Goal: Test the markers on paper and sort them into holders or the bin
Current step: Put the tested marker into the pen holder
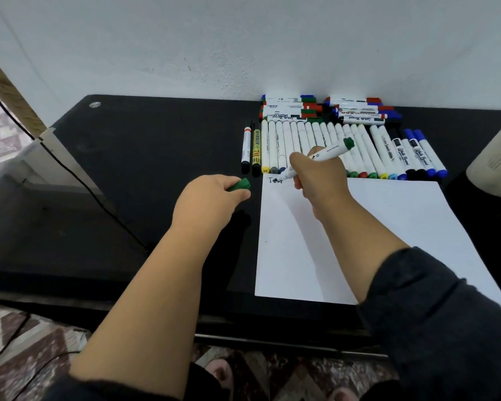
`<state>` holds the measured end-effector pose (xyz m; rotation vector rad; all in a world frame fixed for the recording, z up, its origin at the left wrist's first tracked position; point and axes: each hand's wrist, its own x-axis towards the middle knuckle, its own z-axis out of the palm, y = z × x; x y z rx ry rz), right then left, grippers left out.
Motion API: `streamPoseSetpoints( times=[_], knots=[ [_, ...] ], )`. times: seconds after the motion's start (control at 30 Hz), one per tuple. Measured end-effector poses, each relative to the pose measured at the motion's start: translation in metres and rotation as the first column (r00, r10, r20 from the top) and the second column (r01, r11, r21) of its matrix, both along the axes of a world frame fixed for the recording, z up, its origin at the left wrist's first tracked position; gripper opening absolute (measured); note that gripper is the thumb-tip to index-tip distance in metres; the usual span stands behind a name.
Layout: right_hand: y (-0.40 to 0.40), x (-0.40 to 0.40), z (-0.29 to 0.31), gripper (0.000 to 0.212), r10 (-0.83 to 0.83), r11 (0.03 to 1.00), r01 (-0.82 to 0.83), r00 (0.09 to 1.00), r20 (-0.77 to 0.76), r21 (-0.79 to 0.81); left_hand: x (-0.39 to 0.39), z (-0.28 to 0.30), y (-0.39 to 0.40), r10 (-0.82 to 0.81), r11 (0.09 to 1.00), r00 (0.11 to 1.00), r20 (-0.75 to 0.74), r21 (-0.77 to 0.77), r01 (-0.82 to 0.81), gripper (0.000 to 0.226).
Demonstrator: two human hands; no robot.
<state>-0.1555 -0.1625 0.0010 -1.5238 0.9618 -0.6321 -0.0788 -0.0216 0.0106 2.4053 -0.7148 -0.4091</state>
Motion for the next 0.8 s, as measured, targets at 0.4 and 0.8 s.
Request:
streamPoseSetpoints(
  times=[0.4,0.8],
  knots=[
    [0.0,0.009,-0.027,0.03,-0.054,0.972,0.042,0.998,-0.045,-0.231,0.008,-0.014,0.003,-0.009,0.998,1.0,0.0,-0.057,0.009,0.039],
    [0.003,0.012,-0.03,0.024,0.031,0.958,-0.066,0.992,-0.125,-0.28,0.005,-0.017,-0.002,-0.036,0.999,0.999,0.015,-0.035,0.037,0.041]
  ],
)
